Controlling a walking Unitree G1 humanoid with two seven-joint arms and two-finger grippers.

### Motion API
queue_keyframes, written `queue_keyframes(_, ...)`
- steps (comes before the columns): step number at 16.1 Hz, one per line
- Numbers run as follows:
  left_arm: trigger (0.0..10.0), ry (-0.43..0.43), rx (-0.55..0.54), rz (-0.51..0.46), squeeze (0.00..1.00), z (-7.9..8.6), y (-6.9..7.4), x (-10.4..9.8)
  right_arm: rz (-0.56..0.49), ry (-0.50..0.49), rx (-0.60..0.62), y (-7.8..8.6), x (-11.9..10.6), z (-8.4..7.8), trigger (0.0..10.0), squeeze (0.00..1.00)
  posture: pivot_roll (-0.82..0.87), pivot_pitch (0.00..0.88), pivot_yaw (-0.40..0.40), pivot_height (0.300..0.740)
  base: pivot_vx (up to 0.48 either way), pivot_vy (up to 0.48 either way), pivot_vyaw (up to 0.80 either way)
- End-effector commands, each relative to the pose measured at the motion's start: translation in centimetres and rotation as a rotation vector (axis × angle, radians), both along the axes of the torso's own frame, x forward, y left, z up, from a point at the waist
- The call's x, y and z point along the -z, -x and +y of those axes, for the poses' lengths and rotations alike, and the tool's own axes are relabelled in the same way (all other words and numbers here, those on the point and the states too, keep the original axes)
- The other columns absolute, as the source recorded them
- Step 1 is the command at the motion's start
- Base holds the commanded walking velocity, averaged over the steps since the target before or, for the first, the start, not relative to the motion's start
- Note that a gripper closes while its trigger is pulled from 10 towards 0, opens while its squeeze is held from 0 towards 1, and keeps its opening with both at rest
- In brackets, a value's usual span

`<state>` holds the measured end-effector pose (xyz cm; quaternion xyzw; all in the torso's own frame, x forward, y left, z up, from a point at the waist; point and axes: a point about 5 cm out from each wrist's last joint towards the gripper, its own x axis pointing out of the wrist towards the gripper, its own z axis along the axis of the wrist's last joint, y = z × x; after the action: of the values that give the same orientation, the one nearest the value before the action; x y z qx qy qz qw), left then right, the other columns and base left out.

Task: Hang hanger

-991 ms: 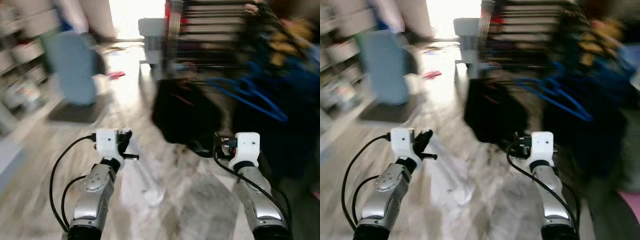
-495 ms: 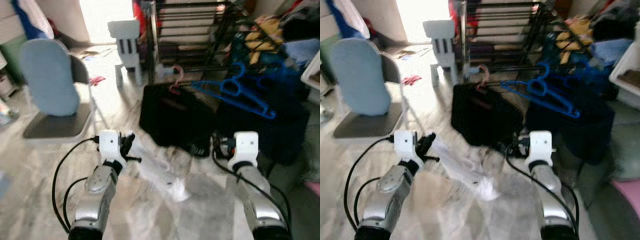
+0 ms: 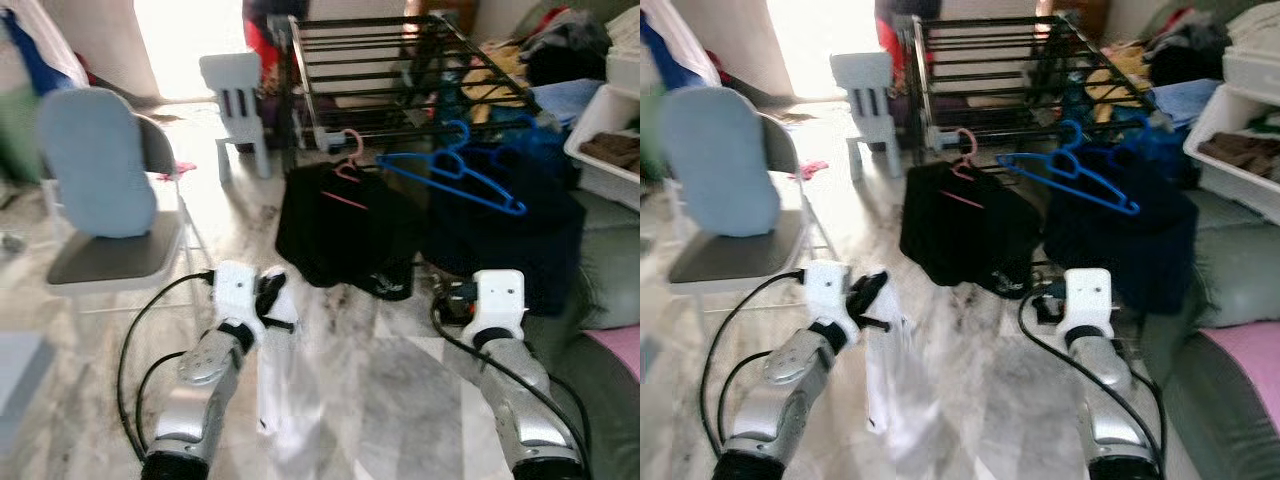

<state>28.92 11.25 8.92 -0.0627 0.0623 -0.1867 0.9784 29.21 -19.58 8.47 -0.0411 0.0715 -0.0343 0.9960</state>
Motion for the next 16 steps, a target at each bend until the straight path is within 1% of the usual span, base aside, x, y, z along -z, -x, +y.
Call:
queue_keyframes(1, 10.0, 0.006, 0.018, -0.068, 0.00, 0.0, -0.6, -1.6, 0.003, 0.016, 0.024, -0.2, -0.3, -0.4, 10.0, 0.00, -0.13, 0.000, 0.028, 0.740, 0.000, 0.000, 0.00)
queue_keyframes(3, 10.0, -0.002, 0.050, -0.070, 0.00, -0.4, -0.3, -1.5, 0.010, 0.024, 0.035, -0.1, -0.2, -0.5, 10.0, 0.00, -0.13, 0.000, 0.030, 0.740, 0.322, 0.000, 0.00)
queue_keyframes(5, 10.0, -0.014, 0.073, -0.075, 0.00, -0.9, -0.1, -1.4, 0.010, 0.059, 0.073, -0.2, -0.1, -0.6, 10.0, 0.00, -0.13, 0.000, 0.030, 0.740, 0.369, 0.000, 0.00)
queue_keyframes(8, 10.0, -0.010, 0.089, -0.075, 0.00, -1.2, 0.0, -1.4, 0.005, 0.074, 0.045, -0.4, -0.2, -0.2, 10.0, 0.00, -0.13, 0.000, 0.030, 0.740, 0.405, 0.000, 0.00)
queue_keyframes(9, 10.0, -0.010, 0.091, -0.075, 0.00, -1.2, 0.1, -1.4, 0.010, 0.032, 0.032, -0.4, -0.1, 0.0, 10.0, 0.00, -0.13, 0.000, 0.029, 0.740, 0.428, 0.000, 0.00)
queue_keyframes(10, 10.0, -0.010, 0.093, -0.074, 0.00, -1.3, 0.1, -1.4, 0.009, 0.024, 0.028, -0.4, -0.1, 0.1, 10.0, 0.00, -0.13, 0.000, 0.029, 0.740, 0.435, 0.000, 0.00)
queue_keyframes(16, 10.0, -0.005, 0.101, -0.070, 0.00, -1.5, 0.3, -1.3, -0.014, 0.042, 0.029, -0.3, -0.4, -0.2, 10.0, 0.00, -0.14, 0.000, 0.028, 0.740, 0.469, 0.000, 0.00)
